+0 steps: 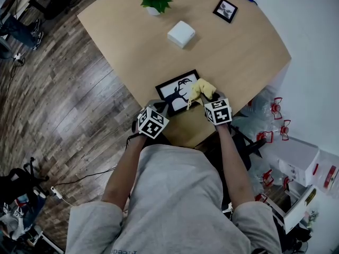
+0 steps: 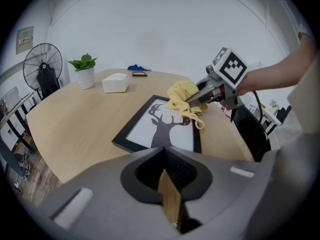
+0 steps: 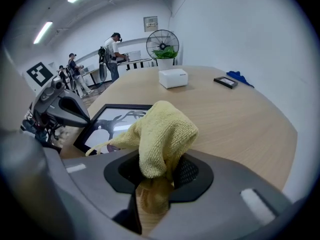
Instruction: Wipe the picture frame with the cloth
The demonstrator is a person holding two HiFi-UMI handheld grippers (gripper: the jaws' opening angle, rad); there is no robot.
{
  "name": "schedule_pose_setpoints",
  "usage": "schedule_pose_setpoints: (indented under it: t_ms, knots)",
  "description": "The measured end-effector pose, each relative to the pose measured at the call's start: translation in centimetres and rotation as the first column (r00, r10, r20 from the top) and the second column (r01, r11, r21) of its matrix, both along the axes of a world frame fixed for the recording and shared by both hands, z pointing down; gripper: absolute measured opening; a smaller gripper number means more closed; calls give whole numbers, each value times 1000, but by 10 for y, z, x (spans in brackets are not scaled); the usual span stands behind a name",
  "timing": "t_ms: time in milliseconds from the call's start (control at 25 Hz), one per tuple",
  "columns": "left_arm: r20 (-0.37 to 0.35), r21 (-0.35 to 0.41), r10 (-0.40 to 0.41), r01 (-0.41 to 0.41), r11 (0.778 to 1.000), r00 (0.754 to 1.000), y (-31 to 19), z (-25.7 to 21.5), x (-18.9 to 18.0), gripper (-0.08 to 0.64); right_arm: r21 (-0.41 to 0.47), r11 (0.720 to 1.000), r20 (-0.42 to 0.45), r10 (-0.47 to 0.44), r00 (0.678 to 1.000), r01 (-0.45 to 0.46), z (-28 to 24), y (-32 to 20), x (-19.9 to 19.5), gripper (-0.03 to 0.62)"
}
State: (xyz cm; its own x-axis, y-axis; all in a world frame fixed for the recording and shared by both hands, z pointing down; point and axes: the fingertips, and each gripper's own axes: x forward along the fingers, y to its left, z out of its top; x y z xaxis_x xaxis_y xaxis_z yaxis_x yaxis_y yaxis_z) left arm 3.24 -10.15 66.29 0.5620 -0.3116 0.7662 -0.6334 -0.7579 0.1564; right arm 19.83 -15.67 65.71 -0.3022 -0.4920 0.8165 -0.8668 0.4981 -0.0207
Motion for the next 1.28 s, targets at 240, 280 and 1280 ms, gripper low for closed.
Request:
schedule_pose_setpoints:
  t_ms: [240,280,1280]
  knots:
    - [-3,-1,-4,4,1000,1000,0,0,0,51,49,988,-135,-136,982,143,2,2,-10,115]
    - [-2,-1,-4,4,1000,1000,0,0,0,51,62,981,-165,-173,971,185,4,4,-14,115]
    - [-7,2,4,-4,1000,1000,0,-2,1,52,2,987,-13,-158,987,158,0,24,-58,115]
